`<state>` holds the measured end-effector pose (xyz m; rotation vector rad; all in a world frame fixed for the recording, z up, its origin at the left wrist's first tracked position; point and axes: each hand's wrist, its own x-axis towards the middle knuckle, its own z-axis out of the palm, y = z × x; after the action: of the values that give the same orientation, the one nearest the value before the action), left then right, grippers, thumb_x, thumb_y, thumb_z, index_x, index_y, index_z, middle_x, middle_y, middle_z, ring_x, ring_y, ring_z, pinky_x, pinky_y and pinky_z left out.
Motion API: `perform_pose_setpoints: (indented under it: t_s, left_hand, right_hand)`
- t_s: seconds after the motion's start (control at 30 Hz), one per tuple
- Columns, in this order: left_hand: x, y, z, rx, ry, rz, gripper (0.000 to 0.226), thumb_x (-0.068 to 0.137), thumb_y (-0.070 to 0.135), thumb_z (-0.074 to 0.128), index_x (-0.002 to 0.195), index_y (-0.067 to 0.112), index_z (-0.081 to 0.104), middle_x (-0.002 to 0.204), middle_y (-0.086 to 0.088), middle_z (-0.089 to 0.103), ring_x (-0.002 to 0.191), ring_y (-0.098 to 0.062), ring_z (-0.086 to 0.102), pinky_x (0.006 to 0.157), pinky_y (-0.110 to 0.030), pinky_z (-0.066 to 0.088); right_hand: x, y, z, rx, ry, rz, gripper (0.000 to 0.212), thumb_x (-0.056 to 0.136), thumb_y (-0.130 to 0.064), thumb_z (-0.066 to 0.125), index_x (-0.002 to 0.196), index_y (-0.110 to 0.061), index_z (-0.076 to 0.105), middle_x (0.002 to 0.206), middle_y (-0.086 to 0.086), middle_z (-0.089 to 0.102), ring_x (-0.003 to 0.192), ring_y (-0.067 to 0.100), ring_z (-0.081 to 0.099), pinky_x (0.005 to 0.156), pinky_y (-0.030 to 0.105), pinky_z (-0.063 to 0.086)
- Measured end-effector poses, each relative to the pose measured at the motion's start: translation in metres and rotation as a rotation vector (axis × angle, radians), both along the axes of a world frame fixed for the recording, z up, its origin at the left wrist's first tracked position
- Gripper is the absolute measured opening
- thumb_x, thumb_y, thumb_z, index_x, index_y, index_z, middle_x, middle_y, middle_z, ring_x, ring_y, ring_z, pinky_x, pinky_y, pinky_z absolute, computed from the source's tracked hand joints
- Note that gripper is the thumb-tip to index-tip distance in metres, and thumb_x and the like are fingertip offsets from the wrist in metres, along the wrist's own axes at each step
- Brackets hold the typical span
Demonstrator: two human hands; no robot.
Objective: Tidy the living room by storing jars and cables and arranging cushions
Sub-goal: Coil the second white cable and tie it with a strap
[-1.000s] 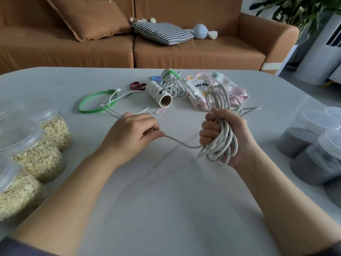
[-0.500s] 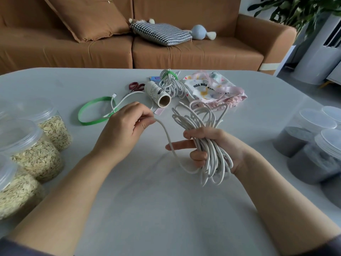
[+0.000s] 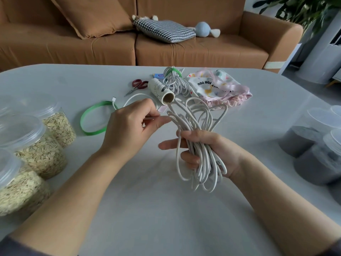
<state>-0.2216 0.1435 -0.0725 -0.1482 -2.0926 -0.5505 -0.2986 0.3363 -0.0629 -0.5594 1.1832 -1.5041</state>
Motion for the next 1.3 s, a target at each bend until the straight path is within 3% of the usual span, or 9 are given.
perform_pose_setpoints:
  t_s: [0.13, 0.27, 0.5, 0.7, 0.83, 0.93, 1.03, 1.13, 1.3]
  left_hand:
    - [-0.001, -0.001, 0.0, -0.012, -0.001, 0.001, 0.04, 0.088, 0.039, 0.067, 0.072, 0.003, 0.059, 0.065, 0.003, 0.059, 0.054, -0.016, 0.052, 0.051, -0.032, 0.046]
    - [0.001, -0.001, 0.0, -0.035, -0.025, 0.008, 0.04, 0.09, 0.042, 0.063, 0.077, 0.004, 0.061, 0.069, -0.001, 0.063, 0.058, -0.02, 0.057, 0.052, -0.036, 0.049]
    - [0.0, -0.014, -0.008, 0.087, -0.07, 0.057, 0.02, 0.097, 0.022, 0.056, 0.086, 0.006, 0.061, 0.071, 0.002, 0.058, 0.063, -0.015, 0.047, 0.059, -0.036, 0.042]
    - [0.0, -0.024, -0.015, 0.292, -0.08, 0.195, 0.015, 0.095, 0.017, 0.059, 0.084, 0.007, 0.059, 0.063, 0.011, 0.051, 0.06, -0.003, 0.047, 0.059, -0.011, 0.033]
    - [-0.002, -0.013, -0.017, 0.252, -0.105, 0.115, 0.018, 0.095, 0.017, 0.058, 0.081, 0.006, 0.059, 0.059, 0.007, 0.049, 0.059, -0.016, 0.043, 0.057, -0.019, 0.034]
    - [-0.003, -0.008, -0.017, 0.18, -0.136, 0.029, 0.017, 0.094, 0.017, 0.059, 0.081, 0.007, 0.061, 0.063, 0.011, 0.05, 0.059, -0.009, 0.043, 0.057, -0.02, 0.034]
    - [-0.004, -0.003, -0.016, 0.139, -0.153, -0.052, 0.012, 0.093, 0.013, 0.061, 0.081, 0.01, 0.061, 0.069, 0.02, 0.052, 0.065, 0.003, 0.046, 0.061, -0.01, 0.033]
    - [-0.005, 0.002, -0.016, 0.091, -0.199, -0.137, 0.016, 0.094, 0.025, 0.059, 0.083, 0.013, 0.063, 0.077, 0.017, 0.053, 0.07, 0.003, 0.05, 0.065, -0.012, 0.038]
    - [-0.004, 0.007, -0.02, 0.118, -0.315, -0.179, 0.031, 0.088, 0.042, 0.056, 0.079, 0.014, 0.065, 0.068, 0.007, 0.06, 0.061, -0.011, 0.051, 0.057, -0.032, 0.044]
  right_hand:
    - [0.0, -0.004, -0.004, -0.071, -0.041, 0.006, 0.013, 0.081, -0.016, 0.057, 0.086, -0.017, 0.045, 0.067, -0.002, 0.055, 0.047, 0.008, 0.039, 0.043, 0.019, 0.036]
    - [-0.001, -0.005, -0.005, -0.101, 0.021, -0.041, 0.022, 0.071, -0.016, 0.064, 0.076, -0.016, 0.042, 0.059, -0.002, 0.032, 0.053, 0.011, 0.028, 0.047, 0.021, 0.026]
    - [-0.007, -0.004, -0.004, -0.189, 0.029, -0.358, 0.02, 0.077, 0.008, 0.054, 0.072, -0.012, 0.054, 0.076, 0.006, 0.061, 0.068, 0.021, 0.067, 0.079, 0.037, 0.058]
    - [-0.02, -0.001, -0.004, -0.299, 0.046, -0.585, 0.009, 0.078, -0.014, 0.056, 0.073, -0.018, 0.05, 0.055, -0.004, 0.043, 0.048, 0.01, 0.04, 0.058, 0.025, 0.041]
    - [-0.015, -0.002, -0.006, -0.278, 0.092, -0.529, 0.016, 0.08, -0.015, 0.055, 0.068, -0.017, 0.046, 0.053, -0.004, 0.036, 0.048, 0.011, 0.039, 0.065, 0.029, 0.041]
    - [-0.014, -0.003, -0.006, -0.27, 0.048, -0.524, 0.013, 0.077, -0.015, 0.059, 0.07, -0.015, 0.049, 0.06, -0.001, 0.048, 0.057, 0.013, 0.052, 0.07, 0.03, 0.048]
    - [-0.014, -0.001, -0.004, -0.258, 0.039, -0.504, 0.013, 0.075, -0.011, 0.06, 0.065, -0.016, 0.067, 0.094, 0.007, 0.072, 0.093, 0.021, 0.069, 0.082, 0.034, 0.057]
    - [-0.009, 0.0, 0.0, -0.254, 0.102, -0.36, 0.027, 0.08, -0.007, 0.054, 0.061, -0.019, 0.069, 0.126, 0.016, 0.064, 0.119, 0.028, 0.06, 0.099, 0.038, 0.05]
    - [-0.001, -0.004, 0.0, -0.277, 0.224, -0.332, 0.028, 0.08, -0.005, 0.053, 0.064, -0.022, 0.069, 0.123, 0.015, 0.065, 0.121, 0.028, 0.059, 0.102, 0.042, 0.048]
